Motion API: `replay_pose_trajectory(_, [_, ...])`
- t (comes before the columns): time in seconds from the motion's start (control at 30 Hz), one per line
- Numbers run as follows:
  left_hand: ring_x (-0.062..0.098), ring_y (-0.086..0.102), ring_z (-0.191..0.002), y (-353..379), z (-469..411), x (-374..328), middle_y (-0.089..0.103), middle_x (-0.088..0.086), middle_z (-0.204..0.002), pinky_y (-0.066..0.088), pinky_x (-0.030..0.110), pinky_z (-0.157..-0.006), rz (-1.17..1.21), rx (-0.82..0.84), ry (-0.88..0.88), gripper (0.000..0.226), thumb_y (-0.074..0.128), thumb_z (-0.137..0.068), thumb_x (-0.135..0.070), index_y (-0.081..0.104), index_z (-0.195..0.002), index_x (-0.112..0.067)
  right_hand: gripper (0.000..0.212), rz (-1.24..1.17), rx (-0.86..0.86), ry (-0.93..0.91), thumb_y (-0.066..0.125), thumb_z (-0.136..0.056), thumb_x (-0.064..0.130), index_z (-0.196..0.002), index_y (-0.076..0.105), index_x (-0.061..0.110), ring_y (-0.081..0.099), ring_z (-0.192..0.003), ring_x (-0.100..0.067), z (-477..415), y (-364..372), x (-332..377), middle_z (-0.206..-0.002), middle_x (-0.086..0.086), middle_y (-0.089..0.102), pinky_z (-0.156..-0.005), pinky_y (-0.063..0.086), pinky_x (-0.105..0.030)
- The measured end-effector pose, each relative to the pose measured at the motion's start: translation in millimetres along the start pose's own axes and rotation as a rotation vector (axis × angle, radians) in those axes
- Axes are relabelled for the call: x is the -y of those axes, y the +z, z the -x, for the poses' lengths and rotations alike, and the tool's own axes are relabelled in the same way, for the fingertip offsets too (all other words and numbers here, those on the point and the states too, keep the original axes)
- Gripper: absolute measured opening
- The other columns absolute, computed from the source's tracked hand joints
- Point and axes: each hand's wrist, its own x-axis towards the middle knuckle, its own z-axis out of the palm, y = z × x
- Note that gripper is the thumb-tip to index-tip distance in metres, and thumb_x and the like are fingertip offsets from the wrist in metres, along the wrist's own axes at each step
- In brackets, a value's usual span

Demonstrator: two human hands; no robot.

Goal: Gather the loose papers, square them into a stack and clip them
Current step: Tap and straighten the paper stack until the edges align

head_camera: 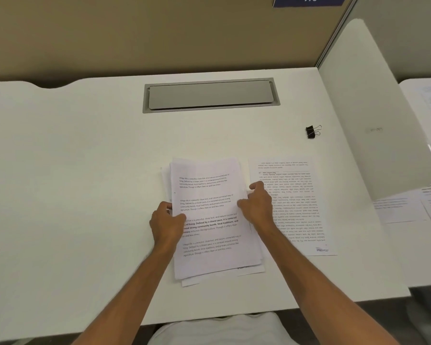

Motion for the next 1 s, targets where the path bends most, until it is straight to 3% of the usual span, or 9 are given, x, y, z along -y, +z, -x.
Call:
replay_pose_trajectory(0.23, [0.025, 0.066, -0.084, 3.8, -6.3, -12.2, 0.064, 0.006, -0.098, 0.055, 0.033, -0.063, 0.117, 0.036, -0.108, 0.024, 0.071, -0.085, -0.007, 0.053, -0.101, -0.009, 0.049, 0.002, -0.054, 0.097, 0.069, -0.085, 0.012, -0.131, 0.053, 0.012, 0.055, -0.09, -0.02, 0.5, -2.3, 9.3, -0.123, -0.008, 0.064, -0.072, 0.043, -0.03])
replay_pose_trajectory(0.33, [0.032, 0.069, -0.089, 3.2, -12.4, -15.3, 0.068, 0.012, -0.105, 0.062, 0.044, -0.074, 0.184, 0.045, -0.164, 0.032, 0.074, -0.081, -0.01, 0.056, -0.106, -0.005, 0.046, -0.007, -0.073, 0.123, 0.07, -0.085, 0.011, -0.129, 0.056, 0.01, 0.055, -0.089, -0.02, -1.3, -2.7, 11.3, -0.121, -0.009, 0.064, -0.073, 0.044, -0.03])
replay_pose_trajectory(0.43, [0.031, 0.065, -0.092, 0.4, -17.9, -14.8, 0.062, 0.011, -0.107, 0.059, 0.044, -0.079, 0.268, 0.044, -0.216, 0.048, 0.078, -0.079, -0.011, 0.048, -0.115, -0.004, 0.037, -0.023, -0.067, 0.145, 0.073, -0.084, 0.011, -0.119, 0.06, 0.008, 0.057, -0.086, -0.021, -0.9, -2.7, 12.2, -0.115, -0.009, 0.066, -0.074, 0.049, -0.031])
replay_pose_trajectory(0.53, [0.035, 0.071, -0.091, 1.0, -40.5, 5.0, 0.07, 0.014, -0.106, 0.061, 0.053, -0.08, 0.333, 0.092, -0.232, 0.072, 0.086, -0.05, -0.024, 0.057, -0.113, -0.004, 0.031, -0.091, -0.062, 0.172, 0.078, -0.08, 0.01, -0.107, 0.066, 0.0, 0.069, -0.091, -0.03, -2.4, -2.1, 11.7, -0.109, -0.017, 0.071, -0.084, 0.059, -0.042])
replay_pose_trajectory(0.57, [0.037, 0.073, -0.09, 1.0, -46.4, 10.2, 0.073, 0.014, -0.103, 0.061, 0.056, -0.078, 0.337, 0.115, -0.23, 0.068, 0.084, -0.047, -0.023, 0.063, -0.108, -0.004, 0.029, -0.117, -0.06, 0.187, 0.079, -0.079, 0.009, -0.104, 0.068, -0.002, 0.071, -0.093, -0.032, -3.7, -1.8, 11.4, -0.107, -0.018, 0.072, -0.086, 0.06, -0.044])
replay_pose_trajectory(0.67, [0.036, 0.072, -0.086, -10.7, -26.3, -6.8, 0.074, 0.012, -0.094, 0.061, 0.049, -0.077, 0.348, 0.192, -0.218, 0.02, 0.072, -0.078, 0.0, 0.068, -0.096, -0.008, 0.039, -0.182, -0.028, 0.255, 0.085, -0.075, 0.014, -0.105, 0.067, 0.0, 0.07, -0.096, -0.031, -10.3, 0.1, 9.8, -0.107, -0.015, 0.073, -0.086, 0.06, -0.042])
replay_pose_trajectory(0.8, [0.033, 0.069, -0.095, -12.1, -21.1, -8.2, 0.07, 0.01, -0.106, 0.06, 0.051, -0.084, 0.34, 0.246, -0.137, 0.022, 0.056, -0.095, 0.003, 0.06, -0.109, -0.013, 0.044, -0.203, 0.005, 0.272, 0.088, -0.07, 0.016, -0.105, 0.068, -0.002, 0.07, -0.098, -0.031, -17.4, 1.5, 5.4, -0.107, -0.014, 0.072, -0.086, 0.058, -0.04])
replay_pose_trajectory(0.9, [0.031, 0.069, -0.101, -12.5, -20.6, -7.3, 0.067, 0.008, -0.113, 0.059, 0.053, -0.087, 0.33, 0.243, -0.072, 0.023, 0.052, -0.099, -0.002, 0.054, -0.117, -0.017, 0.032, -0.164, 0.022, 0.232, 0.087, -0.07, 0.015, -0.081, 0.058, 0.007, 0.065, -0.085, -0.027, -16.9, 2.4, 3.0, -0.092, -0.011, 0.069, -0.086, 0.056, -0.042])
replay_pose_trajectory(1.0, [0.028, 0.07, -0.098, -15.0, -18.8, -5.8, 0.068, 0.007, -0.113, 0.061, 0.043, -0.078, 0.296, 0.218, 0.032, 0.023, 0.051, -0.1, -0.001, 0.053, -0.116, -0.018, 0.03, -0.166, 0.027, 0.184, 0.085, -0.072, 0.01, -0.066, 0.056, 0.015, 0.062, -0.08, -0.025, -11.3, 1.0, 3.3, -0.086, -0.006, 0.067, -0.078, 0.053, -0.037])
